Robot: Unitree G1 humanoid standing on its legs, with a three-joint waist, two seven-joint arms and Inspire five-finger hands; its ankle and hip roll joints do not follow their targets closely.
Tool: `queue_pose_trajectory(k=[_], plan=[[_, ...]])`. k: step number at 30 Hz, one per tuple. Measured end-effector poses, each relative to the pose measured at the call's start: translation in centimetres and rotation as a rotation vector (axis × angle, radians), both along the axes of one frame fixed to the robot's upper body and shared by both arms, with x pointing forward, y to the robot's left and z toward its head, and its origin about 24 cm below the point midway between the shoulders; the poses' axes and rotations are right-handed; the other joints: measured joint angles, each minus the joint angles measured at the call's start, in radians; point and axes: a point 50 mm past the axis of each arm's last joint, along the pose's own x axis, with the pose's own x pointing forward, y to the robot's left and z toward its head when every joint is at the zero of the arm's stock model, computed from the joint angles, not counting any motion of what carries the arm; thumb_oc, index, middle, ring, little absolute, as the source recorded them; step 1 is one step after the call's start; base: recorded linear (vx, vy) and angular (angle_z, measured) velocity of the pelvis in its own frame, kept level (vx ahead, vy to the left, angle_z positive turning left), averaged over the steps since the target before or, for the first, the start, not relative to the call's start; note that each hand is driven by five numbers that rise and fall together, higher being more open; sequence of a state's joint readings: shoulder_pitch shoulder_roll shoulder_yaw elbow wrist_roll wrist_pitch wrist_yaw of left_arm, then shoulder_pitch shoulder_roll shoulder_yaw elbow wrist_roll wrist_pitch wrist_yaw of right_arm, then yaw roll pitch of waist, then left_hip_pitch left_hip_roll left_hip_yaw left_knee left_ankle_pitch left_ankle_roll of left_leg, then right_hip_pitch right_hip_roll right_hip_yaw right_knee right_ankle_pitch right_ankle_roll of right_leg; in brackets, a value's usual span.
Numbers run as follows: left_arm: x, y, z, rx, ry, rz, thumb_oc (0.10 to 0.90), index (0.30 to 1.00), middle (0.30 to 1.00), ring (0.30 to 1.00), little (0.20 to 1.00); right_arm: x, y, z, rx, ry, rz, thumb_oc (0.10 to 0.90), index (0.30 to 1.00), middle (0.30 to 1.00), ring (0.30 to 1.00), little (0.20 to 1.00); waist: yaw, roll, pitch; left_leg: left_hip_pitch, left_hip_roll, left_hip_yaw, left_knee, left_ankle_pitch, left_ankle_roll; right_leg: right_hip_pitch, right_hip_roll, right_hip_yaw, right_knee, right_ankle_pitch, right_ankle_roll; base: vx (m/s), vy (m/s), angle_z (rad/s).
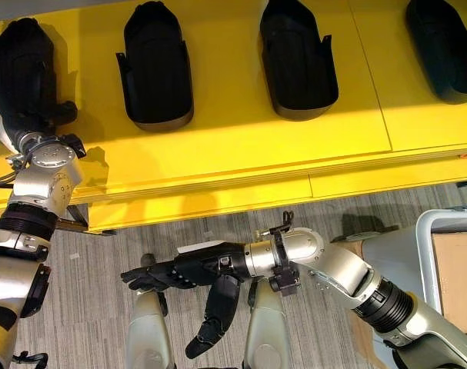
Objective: Move parts from the plastic box to the shelf.
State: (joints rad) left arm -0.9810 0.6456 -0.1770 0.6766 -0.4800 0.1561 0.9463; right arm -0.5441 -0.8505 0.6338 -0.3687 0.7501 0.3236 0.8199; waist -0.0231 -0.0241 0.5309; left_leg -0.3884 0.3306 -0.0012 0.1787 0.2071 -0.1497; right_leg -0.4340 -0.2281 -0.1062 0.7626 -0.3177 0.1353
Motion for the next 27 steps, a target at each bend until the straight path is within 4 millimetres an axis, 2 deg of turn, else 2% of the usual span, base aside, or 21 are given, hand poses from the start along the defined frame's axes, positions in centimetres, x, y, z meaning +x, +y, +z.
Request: queue_pose_trajectory(k=[2,7,12,18,22,27], plan=[[-0.4,0.3,0.2,0.029,-0.024,0.045,0.9,1.0,1.0,1.0,1.0,-0.1,-0.1,-0.1,0.001,0.005,-0.002,0.9,1.0,1.0,1.0,1.0,0.003,-0.009,0.0,0.0,0.0,-0.001,0.0,0.0,0.0,0.0,0.0,-0.001,0.002,-0.001,-0.001,0.02,-0.064,0.03],[-1.5,-0.4,2.5,0.216,-0.141,0.156,0.9,1.0,1.0,1.0,1.0,-0.5,-0.4,-0.9,0.026,0.028,-0.011,0.9,1.0,1.0,1.0,1.0,0.027,-0.028,0.003,-0.013,0.003,-0.016,0.002,0.001,-0.002,0.0,0.002,-0.015,0.008,-0.009,-0.005,0.01,-0.056,0.06],[-1.9,-0.6,3.2,0.244,-0.198,0.178,0.9,1.0,1.0,1.0,1.0,-0.5,-0.4,-0.8,0.031,0.024,-0.01,0.9,1.0,1.0,1.0,1.0,0.027,-0.038,0.003,-0.015,0.003,-0.023,0.004,0.001,-0.002,0.004,0.003,-0.02,0.005,-0.009,-0.005,0.0,-0.023,0.02],[-2.6,-2.2,5.2,0.266,-0.323,0.107,0.9,1.0,1.0,1.0,1.0,-0.9,-0.1,-0.5,0.042,0.01,0.005,0.9,1.0,1.0,1.0,1.0,0.031,-0.047,0.003,-0.022,0.007,-0.032,0.006,0.002,-0.003,0.008,0.007,-0.028,0.002,-0.008,-0.006,0.0,-0.055,0.03],[-3.4,-4.1,7.0,0.329,-0.417,0.017,0.9,1.0,1.0,1.0,1.0,-1.1,-0.1,-0.2,0.066,-0.009,0.005,0.9,1.0,1.0,1.0,1.0,0.033,-0.061,0.003,-0.023,0.019,-0.046,0.007,0.004,-0.005,0.019,0.021,-0.043,-0.003,-0.009,-0.011,0.0,-0.066,0.02],[-3.9,-5.9,8.0,0.412,-0.458,-0.083,0.9,1.0,1.0,1.0,1.0,-1.4,-0.2,-0.6,0.078,0.003,0.002,0.9,1.0,1.0,1.0,1.0,0.036,-0.061,0.002,-0.023,0.026,-0.051,0.009,0.003,-0.005,0.025,0.029,-0.048,-0.008,-0.009,-0.014,0.0,-0.057,0.0]])
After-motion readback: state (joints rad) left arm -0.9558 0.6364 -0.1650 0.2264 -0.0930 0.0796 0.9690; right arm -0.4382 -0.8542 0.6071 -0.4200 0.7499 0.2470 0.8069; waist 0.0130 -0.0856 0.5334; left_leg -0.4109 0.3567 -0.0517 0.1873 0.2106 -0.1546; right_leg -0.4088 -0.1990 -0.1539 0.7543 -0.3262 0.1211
